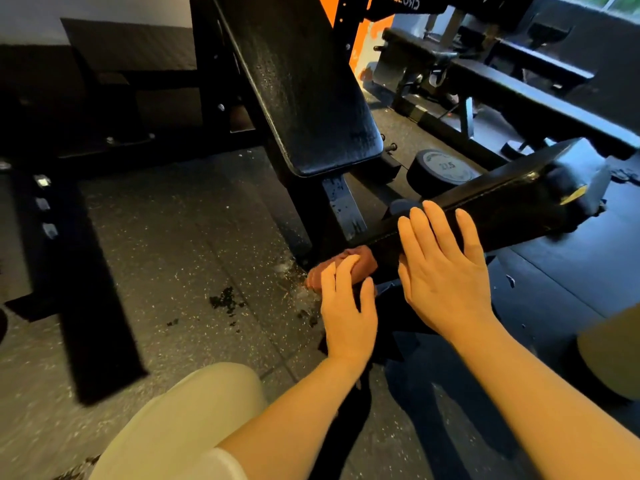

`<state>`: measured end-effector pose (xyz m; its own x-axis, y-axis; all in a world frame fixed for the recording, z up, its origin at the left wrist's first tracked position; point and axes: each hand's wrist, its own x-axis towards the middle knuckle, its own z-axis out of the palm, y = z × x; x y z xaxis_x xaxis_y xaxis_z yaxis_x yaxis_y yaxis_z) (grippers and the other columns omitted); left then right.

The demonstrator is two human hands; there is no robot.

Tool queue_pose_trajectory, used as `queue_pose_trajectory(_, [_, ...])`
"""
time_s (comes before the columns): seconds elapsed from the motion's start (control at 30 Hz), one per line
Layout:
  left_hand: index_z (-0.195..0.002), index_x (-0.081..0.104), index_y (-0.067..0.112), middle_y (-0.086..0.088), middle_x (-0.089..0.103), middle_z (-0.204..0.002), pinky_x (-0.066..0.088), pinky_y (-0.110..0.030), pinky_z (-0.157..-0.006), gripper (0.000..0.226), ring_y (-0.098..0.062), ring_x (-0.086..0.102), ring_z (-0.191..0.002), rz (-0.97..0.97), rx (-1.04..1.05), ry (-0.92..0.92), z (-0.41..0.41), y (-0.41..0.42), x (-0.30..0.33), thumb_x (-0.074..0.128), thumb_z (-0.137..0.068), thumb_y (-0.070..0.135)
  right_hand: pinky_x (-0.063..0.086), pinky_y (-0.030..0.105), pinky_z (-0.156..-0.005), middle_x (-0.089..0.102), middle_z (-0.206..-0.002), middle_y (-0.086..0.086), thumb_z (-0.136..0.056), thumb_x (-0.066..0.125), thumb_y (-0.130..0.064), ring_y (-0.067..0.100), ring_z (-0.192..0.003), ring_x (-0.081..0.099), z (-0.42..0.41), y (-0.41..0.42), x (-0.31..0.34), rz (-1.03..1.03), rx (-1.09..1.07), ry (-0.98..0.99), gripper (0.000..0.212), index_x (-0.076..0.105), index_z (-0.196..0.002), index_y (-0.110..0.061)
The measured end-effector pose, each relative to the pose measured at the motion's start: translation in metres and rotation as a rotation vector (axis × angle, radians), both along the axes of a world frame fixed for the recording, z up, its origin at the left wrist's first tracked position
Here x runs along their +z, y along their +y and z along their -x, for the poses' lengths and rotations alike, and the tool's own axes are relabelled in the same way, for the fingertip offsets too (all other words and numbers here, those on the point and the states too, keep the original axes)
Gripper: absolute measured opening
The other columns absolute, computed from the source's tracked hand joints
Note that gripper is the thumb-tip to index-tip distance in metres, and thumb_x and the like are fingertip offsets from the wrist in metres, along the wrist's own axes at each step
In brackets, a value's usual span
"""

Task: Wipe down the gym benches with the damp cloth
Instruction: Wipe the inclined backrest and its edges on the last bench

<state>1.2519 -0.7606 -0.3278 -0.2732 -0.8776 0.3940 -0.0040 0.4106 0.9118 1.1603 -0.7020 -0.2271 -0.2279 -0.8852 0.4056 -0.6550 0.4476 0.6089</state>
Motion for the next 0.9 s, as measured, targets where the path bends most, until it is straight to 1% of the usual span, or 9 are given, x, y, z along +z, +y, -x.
queue_pose_trajectory(0.1, [-0.115,0.058,0.013,-0.002,0.06,-0.109,0.036,-0.006,-0.085,0.037,-0.012,0.054,-0.1,-0.201,-0.012,-0.005,-0.002,-0.014,-0.017,0.057,-0.083,-0.007,0.004,0.046,-0.118,0.042,-0.143,0.016,-0.094,0.044,-0.025,0.032,-0.141,0.028,0.0,-0.001,-0.001,0.012,-0.004,0.007,0.049,0.042,-0.138,-0.003])
queue_pose_trajectory(0.23, [-0.093,0.053,0.023,0.003,0.061,-0.089,0.037,-0.026,-0.07,0.023,-0.022,0.057,-0.086,-0.365,0.051,-0.162,-0.018,-0.036,-0.044,0.062,-0.085,0.003,0.001,0.045,-0.119,0.043,-0.143,0.015,-0.095,0.039,-0.026,0.031,-0.141,0.028,0.001,-0.002,-0.003,0.018,-0.012,0.021,0.048,0.042,-0.137,-0.003])
queue_pose_trajectory(0.33, [-0.1,0.06,0.016,-0.001,0.054,-0.107,0.033,-0.025,-0.08,0.025,-0.02,0.048,-0.098,-0.206,0.171,-0.217,-0.017,-0.032,-0.038,0.064,-0.082,-0.001,0.0,0.044,-0.118,0.043,-0.143,0.015,-0.095,0.038,-0.027,0.032,-0.141,0.029,0.001,-0.003,-0.004,0.018,-0.02,0.026,0.049,0.042,-0.137,-0.004])
queue_pose_trajectory(0.43, [-0.1,0.057,0.013,-0.008,0.041,-0.12,0.032,-0.011,-0.093,0.032,-0.006,0.04,-0.108,-0.052,0.065,-0.065,-0.005,-0.017,-0.019,0.06,-0.077,-0.009,0.0,0.045,-0.118,0.042,-0.143,0.016,-0.094,0.036,-0.027,0.032,-0.141,0.028,0.001,-0.003,-0.005,0.011,-0.027,0.033,0.05,0.041,-0.138,-0.004])
queue_pose_trajectory(0.5, [-0.102,0.054,0.019,-0.007,0.044,-0.117,0.03,-0.005,-0.09,0.04,-0.007,0.042,-0.105,0.016,0.022,-0.076,0.001,-0.011,-0.02,0.056,-0.074,-0.01,0.0,0.045,-0.118,0.042,-0.143,0.016,-0.095,0.034,-0.028,0.032,-0.141,0.028,0.001,-0.004,-0.006,0.008,-0.038,0.044,0.05,0.041,-0.138,-0.004])
queue_pose_trajectory(0.63, [-0.101,0.055,0.012,-0.005,0.045,-0.106,0.035,-0.018,-0.076,0.04,-0.017,0.046,-0.091,-0.207,-0.017,-0.22,-0.004,-0.022,-0.05,0.048,-0.074,-0.016,-0.001,0.044,-0.118,0.042,-0.143,0.016,-0.096,0.034,-0.027,0.031,-0.141,0.028,0.001,-0.003,-0.007,0.009,-0.041,0.053,0.049,0.04,-0.139,-0.004])
queue_pose_trajectory(0.73, [-0.102,0.052,0.011,-0.003,0.04,-0.098,0.029,-0.022,-0.07,0.028,-0.023,0.046,-0.084,-0.432,0.196,-0.254,-0.01,-0.032,-0.053,0.047,-0.085,-0.01,0.0,0.044,-0.118,0.042,-0.144,0.015,-0.097,0.033,-0.028,0.031,-0.142,0.027,0.0,-0.004,-0.007,0.015,-0.048,0.051,0.049,0.04,-0.139,-0.004])
queue_pose_trajectory(0.8, [-0.107,0.054,0.012,-0.002,0.04,-0.101,0.033,-0.024,-0.073,0.028,-0.019,0.046,-0.086,-0.368,0.269,-0.161,-0.008,-0.03,-0.037,0.05,-0.087,-0.007,0.001,0.044,-0.118,0.042,-0.143,0.015,-0.097,0.033,-0.028,0.031,-0.142,0.026,0.0,-0.004,-0.007,0.018,-0.047,0.056,0.049,0.04,-0.139,-0.004])
queue_pose_trajectory(0.9, [-0.114,0.059,0.016,-0.004,0.042,-0.116,0.039,-0.012,-0.079,0.047,-0.01,0.043,-0.097,-0.079,0.038,-0.106,0.003,-0.013,-0.025,0.051,-0.079,-0.014,0.0,0.044,-0.118,0.041,-0.144,0.016,-0.097,0.033,-0.027,0.031,-0.141,0.025,0.001,-0.005,-0.008,0.021,-0.046,0.062,0.049,0.04,-0.139,-0.004])
